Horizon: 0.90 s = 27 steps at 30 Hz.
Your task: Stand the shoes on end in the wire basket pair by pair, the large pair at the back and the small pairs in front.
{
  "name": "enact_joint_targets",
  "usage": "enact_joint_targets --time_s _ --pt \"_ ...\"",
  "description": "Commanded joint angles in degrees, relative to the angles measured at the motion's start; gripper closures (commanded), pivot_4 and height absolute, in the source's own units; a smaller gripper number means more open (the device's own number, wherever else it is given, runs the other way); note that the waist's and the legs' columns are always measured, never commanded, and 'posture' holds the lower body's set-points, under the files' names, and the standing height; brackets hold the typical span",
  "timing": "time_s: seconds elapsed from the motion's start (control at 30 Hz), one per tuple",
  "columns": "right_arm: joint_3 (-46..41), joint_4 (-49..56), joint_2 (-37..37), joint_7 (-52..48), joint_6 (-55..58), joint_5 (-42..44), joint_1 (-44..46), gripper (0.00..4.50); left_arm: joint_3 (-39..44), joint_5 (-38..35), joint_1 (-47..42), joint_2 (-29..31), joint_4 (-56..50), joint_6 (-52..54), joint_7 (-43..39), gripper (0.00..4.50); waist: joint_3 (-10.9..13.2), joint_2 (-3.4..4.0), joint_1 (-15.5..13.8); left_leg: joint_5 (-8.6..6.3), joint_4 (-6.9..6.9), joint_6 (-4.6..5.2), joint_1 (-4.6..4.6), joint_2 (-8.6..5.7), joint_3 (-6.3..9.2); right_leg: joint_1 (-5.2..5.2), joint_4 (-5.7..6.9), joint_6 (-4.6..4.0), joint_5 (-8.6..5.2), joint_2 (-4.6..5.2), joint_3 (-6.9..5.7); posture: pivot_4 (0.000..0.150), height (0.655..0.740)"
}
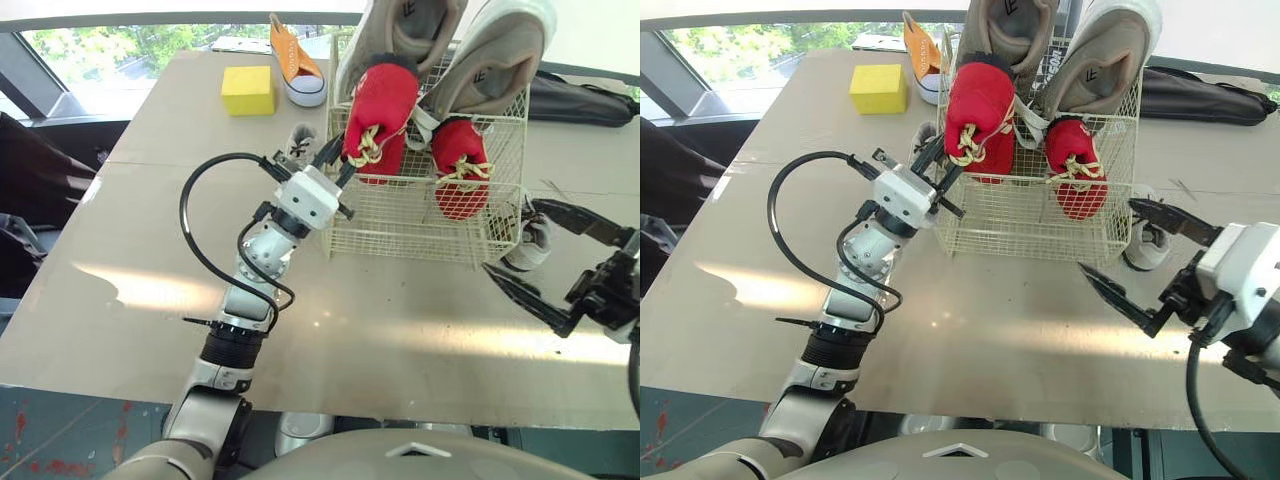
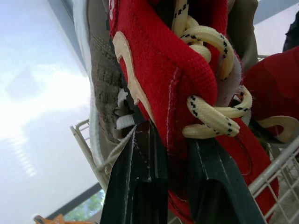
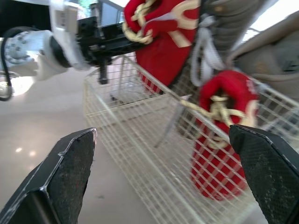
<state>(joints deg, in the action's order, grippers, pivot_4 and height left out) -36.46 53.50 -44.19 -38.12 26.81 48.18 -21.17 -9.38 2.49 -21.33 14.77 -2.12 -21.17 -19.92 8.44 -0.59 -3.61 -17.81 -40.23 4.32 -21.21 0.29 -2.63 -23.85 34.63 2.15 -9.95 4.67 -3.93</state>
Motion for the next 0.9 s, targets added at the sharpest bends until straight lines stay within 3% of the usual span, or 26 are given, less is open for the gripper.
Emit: enact_joint_targets --time_s 0.03,0.23,0.3,0.57,0.7,0.83,0.9 --pt "-4.61 -3.36 -2.01 -4.66 -1.24 2.09 0.03 0.00 0.04 -2.34 2.40 1.31 -0.87 7.02 -3.19 4.27 -0.06 0.09 0.17 0.00 0.00 0.00 0.04 0.02 -0.02 0.02 0.01 0.00 0.00 -0.03 0.01 0.150 0.7400" --pt "-5.19 -10.11 -5.59 -11.23 -1.66 3.18 3.36 0.00 0.10 -4.40 2.74 2.48 -4.31 15.86 -6.06 4.27 -0.10 0.18 0.74 0.00 0.06 0.00 0.08 0.06 -0.01 0.02 0.03 0.00 -0.01 -0.16 0.00 0.150 0.7400" --pt "-4.84 -11.95 -6.37 -12.41 -2.06 2.42 4.85 0.00 0.28 -6.59 4.26 3.38 -6.84 20.07 -7.91 3.27 -0.10 0.18 0.85 0.00 0.07 0.00 0.08 0.06 0.00 0.02 0.02 0.00 -0.01 -0.19 0.01 0.150 0.7400" --pt "-3.06 -15.32 -7.24 -14.58 -1.71 1.39 8.78 0.00 5.29 -12.61 10.94 8.65 -18.07 29.87 -10.58 0.19 -0.08 0.24 1.40 -0.01 0.10 -0.02 0.09 0.11 0.01 -0.01 0.00 0.01 -0.02 -0.10 0.05 0.150 0.7400" --pt "-1.08 -15.99 -6.53 -12.48 -0.57 0.54 9.84 0.00 10.09 -22.48 15.90 13.21 -25.74 35.61 -15.98 0.19 0.02 0.22 1.59 -0.15 0.12 -0.27 0.06 0.17 0.00 -0.06 0.00 0.00 -0.02 -0.11 0.02 0.150 0.7400" --pt "-0.39 -16.69 -5.97 -7.00 5.21 1.89 8.59 0.00 17.43 -40.76 20.30 21.58 -32.89 46.87 -23.96 0.19 0.36 0.13 1.47 -0.16 0.20 -0.30 -0.05 0.21 0.00 -0.19 -0.08 0.00 -0.03 -0.09 0.00 0.150 0.7400" --pt "-0.59 -17.17 -5.71 -4.83 8.59 2.47 6.91 0.00 20.22 -45.97 20.24 25.86 -34.30 50.55 -26.69 0.08 0.42 -0.01 1.14 -0.14 0.19 -0.30 -0.56 0.21 0.06 -0.68 -0.08 0.00 -0.03 -0.09 -0.07 0.150 0.7400"
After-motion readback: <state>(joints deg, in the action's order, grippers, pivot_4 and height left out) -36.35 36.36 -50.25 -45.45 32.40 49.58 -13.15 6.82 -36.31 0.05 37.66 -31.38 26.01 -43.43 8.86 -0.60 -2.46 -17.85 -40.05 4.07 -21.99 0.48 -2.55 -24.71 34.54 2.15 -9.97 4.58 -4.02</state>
